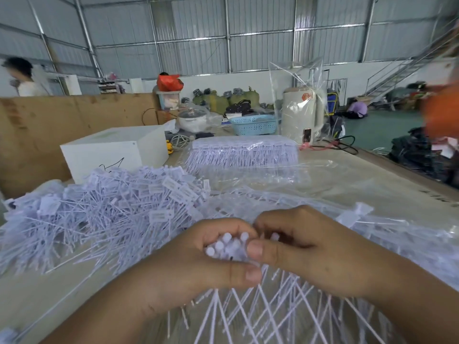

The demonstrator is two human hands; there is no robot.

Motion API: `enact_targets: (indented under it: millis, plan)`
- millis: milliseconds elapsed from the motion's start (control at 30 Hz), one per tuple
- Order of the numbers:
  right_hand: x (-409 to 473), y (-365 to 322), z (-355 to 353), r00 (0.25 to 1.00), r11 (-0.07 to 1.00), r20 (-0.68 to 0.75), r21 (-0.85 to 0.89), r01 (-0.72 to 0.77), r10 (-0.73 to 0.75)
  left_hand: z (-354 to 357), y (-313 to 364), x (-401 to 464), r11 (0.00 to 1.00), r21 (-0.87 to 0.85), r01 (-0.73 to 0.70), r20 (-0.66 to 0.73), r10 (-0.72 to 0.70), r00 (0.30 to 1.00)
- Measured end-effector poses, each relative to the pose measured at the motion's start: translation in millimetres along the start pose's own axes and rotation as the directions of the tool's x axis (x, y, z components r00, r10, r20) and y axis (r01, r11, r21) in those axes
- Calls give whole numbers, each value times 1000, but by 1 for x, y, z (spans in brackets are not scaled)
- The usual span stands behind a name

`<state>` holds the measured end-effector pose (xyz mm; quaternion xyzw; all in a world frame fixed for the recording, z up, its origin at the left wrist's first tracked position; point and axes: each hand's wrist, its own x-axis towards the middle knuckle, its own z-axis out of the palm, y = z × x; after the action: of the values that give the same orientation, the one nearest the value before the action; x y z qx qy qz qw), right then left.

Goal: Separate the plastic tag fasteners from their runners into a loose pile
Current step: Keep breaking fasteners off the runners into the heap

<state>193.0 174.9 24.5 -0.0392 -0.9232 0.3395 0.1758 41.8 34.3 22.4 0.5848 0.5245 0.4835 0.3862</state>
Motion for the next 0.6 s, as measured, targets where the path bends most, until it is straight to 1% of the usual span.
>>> enact_targets:
  millis: [67, 100, 167, 300, 367, 467, 533, 600]
  plan:
    - [0, 3, -5, 999, 998, 0, -44, -44, 44, 3, -1, 2, 1000, 14, -17, -75, 18, 997]
    - [1, 3, -6, 999, 997, -24, -59, -49, 48, 5, -2, 3, 999, 25, -26, -119, 29, 992]
    - [3, 2, -6, 992, 996, -119, -73, -47, 38, 11, -2, 6, 999, 25, -47, -208, 51, 977]
    - [6, -4, 4, 946, 995, -322, -81, -64, 35, 24, 0, 11, 991, -99, -89, -358, 48, 932]
    - [7, -7, 11, 913, 988, -408, -135, -78, 16, 27, 1, 11, 984, -125, -124, -423, 60, 904]
    - [8, -11, 22, 862, 969, -507, -226, -100, -29, 31, -1, 11, 984, -92, -150, -507, 84, 858]
    - [9, -10, 23, 805, 959, -589, -260, -112, -66, 28, -4, 12, 988, -99, -119, -573, 41, 818]
    - [8, -6, 12, 719, 975, -693, -192, -111, -55, 14, -7, 12, 974, -199, -108, -642, -47, 765]
